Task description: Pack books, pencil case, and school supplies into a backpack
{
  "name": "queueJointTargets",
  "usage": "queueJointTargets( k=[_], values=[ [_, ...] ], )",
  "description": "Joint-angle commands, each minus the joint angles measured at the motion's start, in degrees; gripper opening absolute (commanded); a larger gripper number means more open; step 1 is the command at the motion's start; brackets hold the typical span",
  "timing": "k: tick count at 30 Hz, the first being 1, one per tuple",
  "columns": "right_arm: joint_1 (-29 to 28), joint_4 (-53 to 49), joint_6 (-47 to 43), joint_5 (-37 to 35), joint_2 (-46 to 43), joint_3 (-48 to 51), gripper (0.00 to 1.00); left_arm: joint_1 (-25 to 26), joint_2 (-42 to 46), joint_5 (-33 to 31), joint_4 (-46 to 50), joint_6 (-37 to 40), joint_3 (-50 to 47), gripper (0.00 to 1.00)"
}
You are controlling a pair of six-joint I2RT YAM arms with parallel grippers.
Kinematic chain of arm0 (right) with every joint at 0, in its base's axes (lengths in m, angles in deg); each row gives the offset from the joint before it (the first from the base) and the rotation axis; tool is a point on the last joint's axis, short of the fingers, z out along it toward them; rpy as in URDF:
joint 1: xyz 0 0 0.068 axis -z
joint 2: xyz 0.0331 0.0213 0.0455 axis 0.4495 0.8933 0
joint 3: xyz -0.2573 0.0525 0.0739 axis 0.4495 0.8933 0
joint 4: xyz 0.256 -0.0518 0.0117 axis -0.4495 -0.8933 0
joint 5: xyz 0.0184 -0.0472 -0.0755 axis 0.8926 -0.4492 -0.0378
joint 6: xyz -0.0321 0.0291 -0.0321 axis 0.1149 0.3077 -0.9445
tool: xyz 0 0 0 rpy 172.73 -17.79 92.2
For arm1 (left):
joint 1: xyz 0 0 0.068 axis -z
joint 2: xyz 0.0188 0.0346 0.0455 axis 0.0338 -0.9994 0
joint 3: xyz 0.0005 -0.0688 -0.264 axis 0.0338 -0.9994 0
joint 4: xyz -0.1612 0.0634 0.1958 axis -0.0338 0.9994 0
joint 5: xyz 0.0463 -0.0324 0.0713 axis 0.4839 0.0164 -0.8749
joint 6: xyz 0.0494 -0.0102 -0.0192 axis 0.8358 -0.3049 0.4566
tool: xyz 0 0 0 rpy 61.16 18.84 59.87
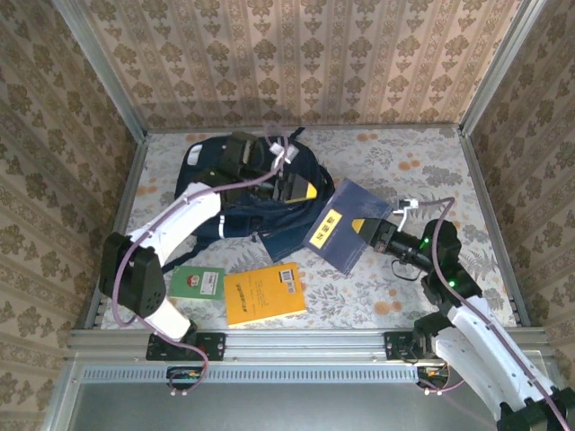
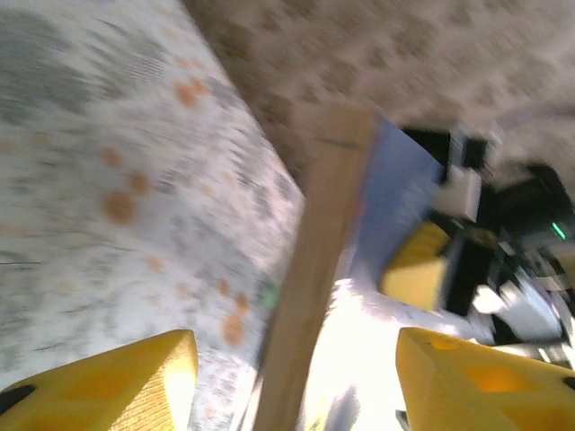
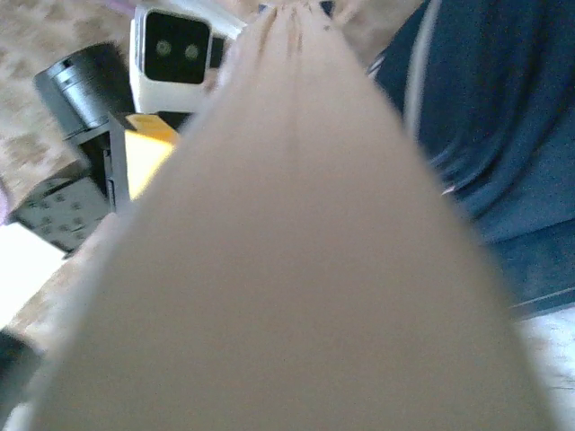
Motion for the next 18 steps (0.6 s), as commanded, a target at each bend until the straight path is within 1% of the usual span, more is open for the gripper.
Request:
queueJointTargets(
  k=[1,3,4,7,10,13,18],
  values=[
    [0.47,-12.27,-5.91,-13.22,-1.67,-2.85,0.00,-3.47,-5.08,-15.22,11.04,0.35,6.28,0.63],
    [0.47,-14.46,-6.61,-15.78,-2.06,-2.75,0.00,-4.22,-8.34,-21.50,15.79,1.29,10.12,0.64],
    [0.45,-14.73,-6.66,-16.61,-2.35,-2.41,0.00,-6.07,-10.06,-24.63,17.17,1.78,12.16,0.65],
    [0.60,-15.61,-6.61,-19.05,-3.20,-1.78,0.00,-8.05,-15.97,-27.69,19.35,2.22,18.12,0.65],
    [0.68,-15.20,-7.46,-20.17,-4.45,-0.98,0.00,-9.54,-23.05,-28.41,22.01,2.63,25.47,0.65],
    [0.81,-14.42,-8.60,-19.38,-4.77,-0.51,0.00,-10.18,-28.89,-27.01,23.31,2.63,31.79,0.63],
    [0.82,-13.18,-9.42,-17.59,-3.83,0.90,0.00,-9.94,-32.86,-23.35,21.36,1.83,36.41,0.52]
  ],
)
